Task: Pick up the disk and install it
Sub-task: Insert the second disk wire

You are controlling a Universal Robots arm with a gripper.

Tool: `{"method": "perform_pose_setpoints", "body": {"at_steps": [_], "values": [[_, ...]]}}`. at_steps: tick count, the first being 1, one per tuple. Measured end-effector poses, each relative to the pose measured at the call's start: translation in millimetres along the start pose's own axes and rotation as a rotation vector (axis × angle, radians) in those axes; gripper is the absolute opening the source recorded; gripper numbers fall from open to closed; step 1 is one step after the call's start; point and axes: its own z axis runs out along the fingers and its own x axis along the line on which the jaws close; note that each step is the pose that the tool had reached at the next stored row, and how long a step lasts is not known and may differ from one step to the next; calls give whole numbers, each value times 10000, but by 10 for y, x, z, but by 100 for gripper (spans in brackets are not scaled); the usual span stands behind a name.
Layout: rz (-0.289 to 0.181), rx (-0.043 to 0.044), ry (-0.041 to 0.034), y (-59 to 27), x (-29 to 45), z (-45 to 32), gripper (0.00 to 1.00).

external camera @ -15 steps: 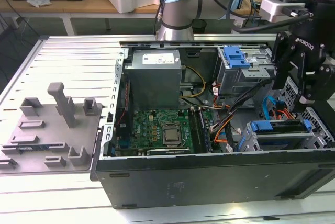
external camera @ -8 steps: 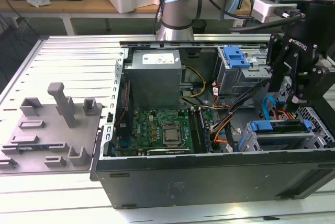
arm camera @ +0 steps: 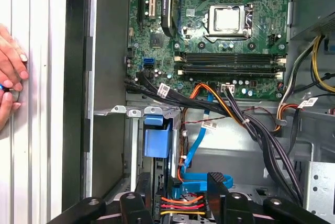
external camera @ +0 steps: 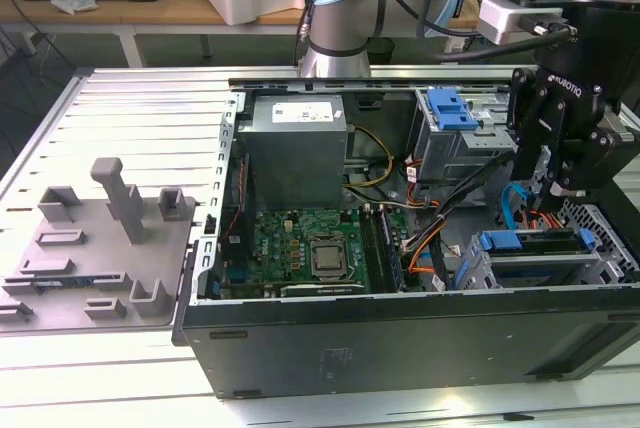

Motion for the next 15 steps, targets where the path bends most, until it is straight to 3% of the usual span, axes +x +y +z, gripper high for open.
{"method": "perform_pose_setpoints", "body": {"at_steps": [3, 6, 10, 15], "values": [[212, -35, 4, -1, 0, 1, 55], [1036, -173, 12, -1, -2, 10, 55], [1217, -202, 39, -17, -4, 12, 55], [1217, -190, 368, -38, -20, 30, 55]]}}
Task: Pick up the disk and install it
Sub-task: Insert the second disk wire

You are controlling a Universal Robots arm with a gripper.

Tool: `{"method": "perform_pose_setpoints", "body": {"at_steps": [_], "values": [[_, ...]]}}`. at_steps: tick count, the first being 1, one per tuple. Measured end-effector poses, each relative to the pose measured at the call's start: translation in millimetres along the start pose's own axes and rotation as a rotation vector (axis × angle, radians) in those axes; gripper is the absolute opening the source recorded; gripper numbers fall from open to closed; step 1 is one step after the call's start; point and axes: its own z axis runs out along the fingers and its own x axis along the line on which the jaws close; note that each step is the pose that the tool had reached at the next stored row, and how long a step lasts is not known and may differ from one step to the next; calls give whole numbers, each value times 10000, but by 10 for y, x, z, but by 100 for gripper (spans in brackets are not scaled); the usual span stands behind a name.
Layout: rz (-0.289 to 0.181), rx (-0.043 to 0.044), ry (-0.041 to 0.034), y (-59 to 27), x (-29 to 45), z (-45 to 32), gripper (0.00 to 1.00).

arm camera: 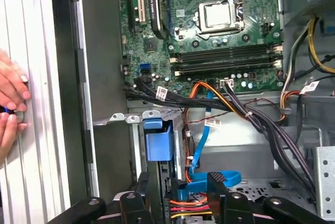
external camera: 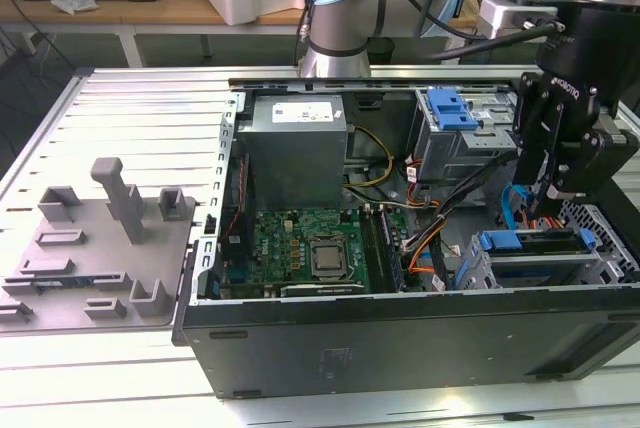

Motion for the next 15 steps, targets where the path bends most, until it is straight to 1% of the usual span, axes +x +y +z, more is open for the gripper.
{"method": "perform_pose_setpoints", "body": {"at_steps": [1, 2, 5, 6, 7, 8, 10, 11, 15], "values": [[1, 9, 70, 0, -9, 0, 55], [2, 22, 173, 1, -30, -3, 55], [1, 41, 313, 0, -84, -7, 55], [3, 49, 375, -6, -101, -6, 55], [3, 56, 435, -12, -119, -4, 53], [4, 62, 490, -19, -134, -1, 47], [4, 69, 555, -29, -149, 4, 34], [5, 72, 600, -35, -158, 7, 34], [9, 99, 734, -39, -171, 16, 34]]}}
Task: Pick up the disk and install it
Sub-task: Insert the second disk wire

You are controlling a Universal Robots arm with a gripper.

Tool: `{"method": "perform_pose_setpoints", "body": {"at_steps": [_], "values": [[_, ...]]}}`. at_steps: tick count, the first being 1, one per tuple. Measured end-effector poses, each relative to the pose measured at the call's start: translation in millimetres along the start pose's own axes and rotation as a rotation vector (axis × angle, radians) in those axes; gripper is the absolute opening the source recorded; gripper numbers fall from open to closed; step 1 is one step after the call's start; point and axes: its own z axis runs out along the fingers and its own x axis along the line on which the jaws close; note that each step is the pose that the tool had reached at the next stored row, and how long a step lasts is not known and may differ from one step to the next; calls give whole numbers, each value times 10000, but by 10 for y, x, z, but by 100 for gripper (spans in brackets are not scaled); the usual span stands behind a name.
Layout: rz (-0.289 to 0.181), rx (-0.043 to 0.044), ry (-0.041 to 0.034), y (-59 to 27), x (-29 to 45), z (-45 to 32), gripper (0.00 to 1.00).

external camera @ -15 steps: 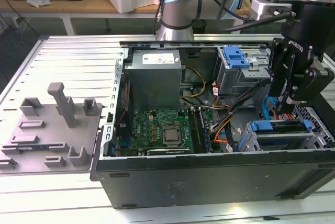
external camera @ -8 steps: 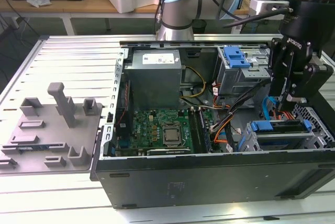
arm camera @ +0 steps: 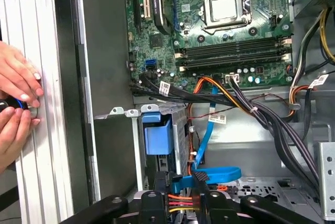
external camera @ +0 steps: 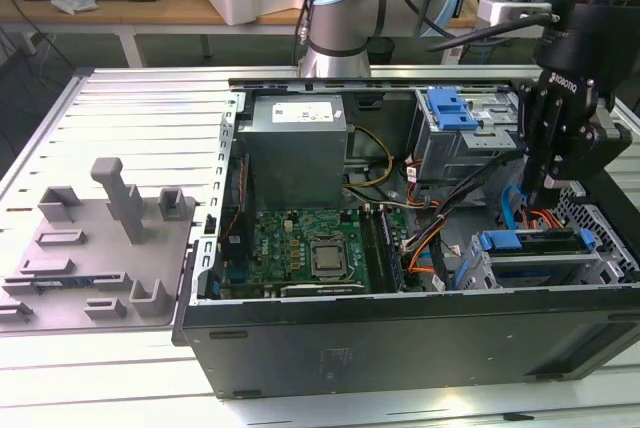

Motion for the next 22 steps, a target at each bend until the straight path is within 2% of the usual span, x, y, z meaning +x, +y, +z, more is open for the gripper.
{"method": "perform_pose_setpoints", "body": {"at_steps": [2, 3, 6, 8, 10, 13, 22], "values": [[23, 88, 52, 10, -2, 3, 34], [54, 197, 62, 38, -1, 4, 34], [111, 401, 77, 110, 3, 3, 34], [138, 502, 111, 118, -9, 1, 34], [147, 549, 163, 118, -21, 2, 34], [151, 561, 187, 119, -23, 6, 34], [157, 537, 189, 120, -25, 13, 34]]}}
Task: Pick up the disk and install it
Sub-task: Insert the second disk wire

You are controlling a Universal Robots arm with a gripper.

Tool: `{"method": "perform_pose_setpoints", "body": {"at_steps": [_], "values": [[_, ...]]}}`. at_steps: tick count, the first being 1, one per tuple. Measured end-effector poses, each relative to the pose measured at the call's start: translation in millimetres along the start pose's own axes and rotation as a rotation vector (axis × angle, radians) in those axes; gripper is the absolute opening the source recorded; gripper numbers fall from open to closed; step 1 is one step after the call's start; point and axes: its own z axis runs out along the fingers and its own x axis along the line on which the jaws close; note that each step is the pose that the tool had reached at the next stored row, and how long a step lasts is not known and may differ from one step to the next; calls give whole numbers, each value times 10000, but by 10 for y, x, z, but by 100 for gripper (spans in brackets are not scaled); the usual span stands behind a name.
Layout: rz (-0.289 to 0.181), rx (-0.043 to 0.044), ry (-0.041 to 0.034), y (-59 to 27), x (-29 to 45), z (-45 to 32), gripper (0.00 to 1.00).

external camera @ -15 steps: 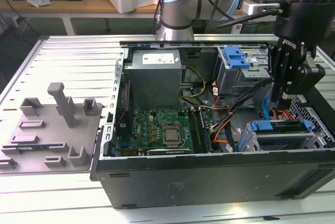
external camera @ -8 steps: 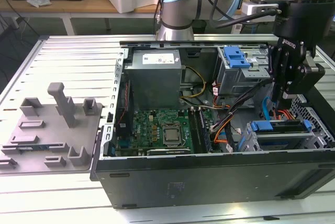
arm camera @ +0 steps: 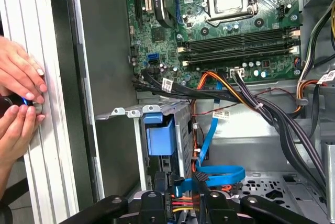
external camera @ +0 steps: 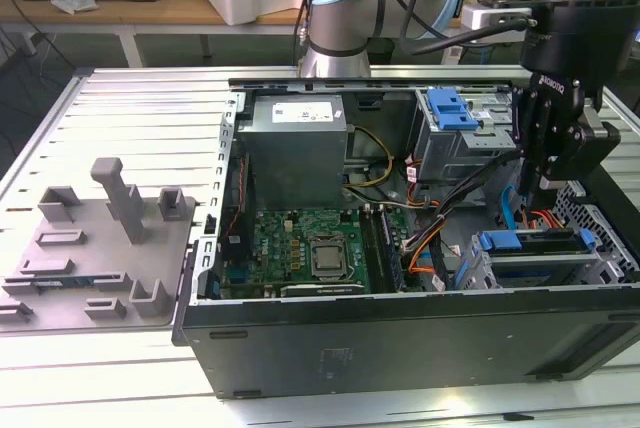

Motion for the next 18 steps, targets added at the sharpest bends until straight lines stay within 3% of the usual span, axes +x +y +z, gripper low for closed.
{"method": "perform_pose_setpoints", "body": {"at_steps": [14, 15, 18], "values": [[137, -50, -24, 10, -4, 17, 34], [141, -50, -23, 9, -4, 18, 33], [144, -52, -23, 9, -5, 17, 16]]}}
